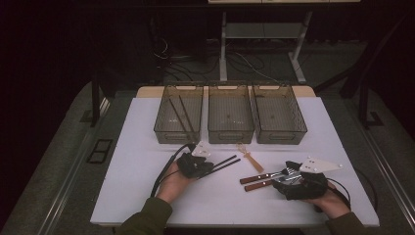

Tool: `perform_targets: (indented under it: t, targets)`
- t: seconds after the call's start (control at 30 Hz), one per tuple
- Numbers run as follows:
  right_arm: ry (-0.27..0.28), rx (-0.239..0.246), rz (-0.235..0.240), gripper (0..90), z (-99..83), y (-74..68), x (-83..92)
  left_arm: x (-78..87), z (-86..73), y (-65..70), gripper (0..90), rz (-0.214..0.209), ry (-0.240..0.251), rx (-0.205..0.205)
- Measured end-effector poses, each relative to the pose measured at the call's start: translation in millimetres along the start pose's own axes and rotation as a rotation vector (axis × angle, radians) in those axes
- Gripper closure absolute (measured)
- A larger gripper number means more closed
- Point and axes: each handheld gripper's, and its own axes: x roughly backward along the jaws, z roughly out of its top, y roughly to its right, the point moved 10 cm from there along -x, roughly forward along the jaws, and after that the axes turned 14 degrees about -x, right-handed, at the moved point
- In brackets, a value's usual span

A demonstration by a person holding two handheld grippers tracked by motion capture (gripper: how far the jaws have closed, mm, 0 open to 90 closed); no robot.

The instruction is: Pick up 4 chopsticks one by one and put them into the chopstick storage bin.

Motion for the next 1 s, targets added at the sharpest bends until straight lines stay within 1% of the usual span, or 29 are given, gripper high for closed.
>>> perform_targets:
  t: [0.07, 0.13, 0.17, 0.3, 0.33, 0.37, 0.4, 0.43, 0.47, 0.57, 0.63, 0.83, 0.97, 1.0]
  targets:
    - [0.001, -0.001, 0.000, 12.6, 0.1, 0.1, 0.1, 0.2, 0.0, -0.7, 85.6, -0.013, 0.004, 0.013]
    - [0.001, -0.002, 0.002, 12.6, 0.3, 0.0, 0.2, 0.5, -0.2, -2.2, 85.6, -0.024, 0.004, 0.007]
    - [0.002, -0.001, 0.002, 12.6, 0.3, 0.0, 0.2, 0.6, 0.0, -1.5, 85.6, -0.026, 0.008, 0.020]
    - [0.002, -0.002, 0.002, 12.5, 0.3, -0.1, 0.3, 3.1, 0.2, -5.7, 85.6, -0.019, 0.003, 0.025]
    - [0.002, -0.001, 0.002, 12.6, 0.3, -0.1, 0.2, 4.5, 0.6, -6.4, 85.7, -0.020, 0.007, 0.040]
    - [0.001, -0.001, 0.002, 12.5, 0.3, -0.1, 0.2, 5.4, 0.9, -7.9, 85.7, -0.022, 0.011, 0.033]
    - [0.001, -0.001, 0.003, 12.6, 0.2, -0.2, 0.2, 6.9, 1.4, -8.0, 85.6, -0.020, 0.016, 0.055]
    - [0.001, -0.001, 0.003, 12.6, 0.3, -0.3, 0.2, 8.0, 1.0, -10.1, 85.7, -0.019, 0.013, 0.042]
    - [0.002, -0.001, 0.003, 12.5, 0.3, -0.2, 0.2, 9.4, 0.8, -9.5, 85.7, -0.020, 0.008, 0.057]
    - [0.002, -0.002, 0.003, 12.5, 0.5, 0.0, 0.3, 13.2, 2.4, -11.7, 85.7, -0.016, 0.010, 0.061]
    - [0.002, -0.002, 0.003, 12.6, 0.5, 0.1, 0.3, 16.0, 3.6, -11.3, 85.7, -0.023, 0.009, 0.082]
    - [0.002, 0.000, 0.003, 12.6, 0.5, 0.4, 0.3, 24.3, 5.6, -8.4, 85.6, -0.034, -0.012, 0.072]
    - [0.003, -0.002, 0.003, 12.6, 0.7, 0.6, 0.7, 32.6, 7.9, -5.6, 85.6, -0.049, -0.009, 0.067]
    - [0.003, -0.002, 0.003, 12.5, 0.7, 0.7, 0.8, 34.6, 8.1, -4.6, 85.6, -0.052, -0.009, 0.071]
